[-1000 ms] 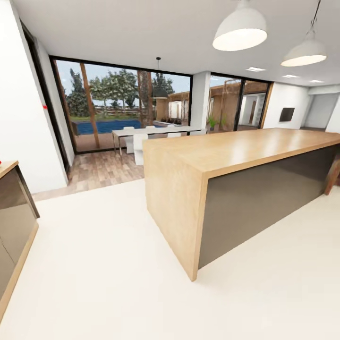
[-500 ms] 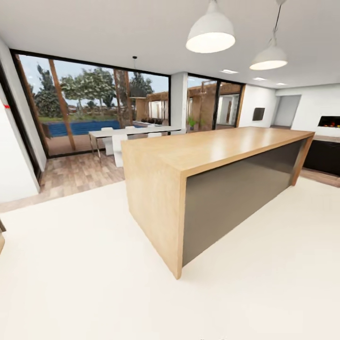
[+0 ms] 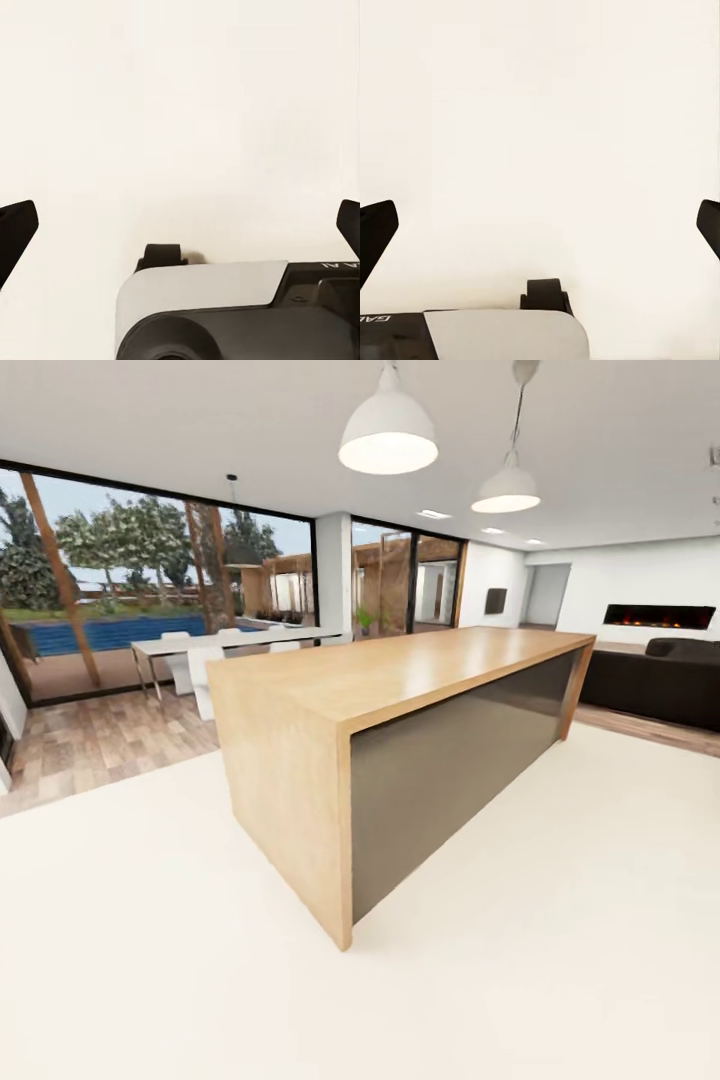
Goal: Set up a coffee station on the kitchen countertop: keep the coffee maker on the countertop, move the bottle of coffee from the kitchen shelf to the counter next to the coffee maker, place a paper coffee filter on top of the coffee maker, put the saucer next to the coffee maker with the coffee cup on the saucer, and place the electric kettle next to the coffee maker.
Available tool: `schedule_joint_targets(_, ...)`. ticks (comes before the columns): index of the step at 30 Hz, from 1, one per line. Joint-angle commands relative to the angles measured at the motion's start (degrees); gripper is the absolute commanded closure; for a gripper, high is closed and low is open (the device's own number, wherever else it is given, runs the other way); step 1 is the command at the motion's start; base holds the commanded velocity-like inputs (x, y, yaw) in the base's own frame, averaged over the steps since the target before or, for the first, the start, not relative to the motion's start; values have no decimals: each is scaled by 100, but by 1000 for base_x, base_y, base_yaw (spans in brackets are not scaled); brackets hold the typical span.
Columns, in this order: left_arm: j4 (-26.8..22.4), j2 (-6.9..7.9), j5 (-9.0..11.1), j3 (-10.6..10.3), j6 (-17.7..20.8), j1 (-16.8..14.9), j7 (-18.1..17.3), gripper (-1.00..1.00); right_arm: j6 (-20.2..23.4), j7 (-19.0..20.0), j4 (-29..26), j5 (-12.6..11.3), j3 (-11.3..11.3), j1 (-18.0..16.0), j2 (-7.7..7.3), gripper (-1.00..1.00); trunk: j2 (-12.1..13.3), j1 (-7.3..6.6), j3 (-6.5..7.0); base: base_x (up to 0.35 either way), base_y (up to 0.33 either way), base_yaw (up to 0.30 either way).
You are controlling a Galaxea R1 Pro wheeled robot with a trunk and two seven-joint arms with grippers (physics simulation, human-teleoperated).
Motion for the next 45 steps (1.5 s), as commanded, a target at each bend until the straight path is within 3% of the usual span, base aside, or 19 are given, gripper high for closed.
schedule_joint_targets(1,3,3,9,5,-18,-2,-6,-100,1,1,-1,-1,-7,-3,2,-100,-3,0,-6,0,0,-279)
schedule_joint_targets(45,1,16,5,6,-21,-2,-10,-100,-3,1,-1,1,-7,-3,2,-100,1722,-945,766,0,0,-277)
